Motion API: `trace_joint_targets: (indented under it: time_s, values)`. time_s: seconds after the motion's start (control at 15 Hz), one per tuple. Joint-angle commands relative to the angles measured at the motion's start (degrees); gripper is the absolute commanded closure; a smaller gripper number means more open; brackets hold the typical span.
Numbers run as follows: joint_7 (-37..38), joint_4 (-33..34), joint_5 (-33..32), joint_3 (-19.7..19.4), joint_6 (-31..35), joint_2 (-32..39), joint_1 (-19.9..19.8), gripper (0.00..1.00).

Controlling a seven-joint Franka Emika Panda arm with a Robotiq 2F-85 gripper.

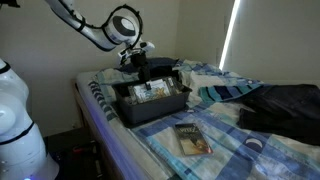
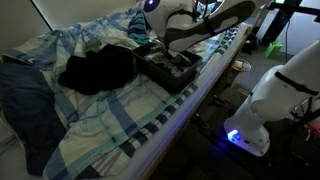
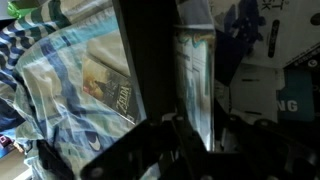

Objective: Take the package out of the box

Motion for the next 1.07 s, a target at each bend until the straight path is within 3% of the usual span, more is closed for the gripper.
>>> trace_joint_targets:
  time_s: [0.0, 0.27, 0.33, 0.73, 0.8, 0.87, 1.0]
  values:
    - [1.26, 0.17, -0.26, 0.37, -0.6, -0.25, -0.13, 0.97]
    - [0.78, 0.58, -0.59, 0.26, -0.81, -0.57, -0.25, 0.99]
    - [0.74, 0.71, -0.47, 0.21, -0.84, -0.55, -0.28, 0.78]
    - [0.19, 0.95, -0.24, 0.08, -0.87, -0.29, -0.31, 0.35]
    - [0.13, 0.9, -0.15, 0.06, -0.87, -0.23, -0.31, 0.53]
    - [0.17, 0.86, -0.16, 0.07, -0.89, -0.23, -0.31, 0.54]
    - [0.21, 0.9, -0.09, 0.07, -0.99, -0.26, -0.31, 0.33]
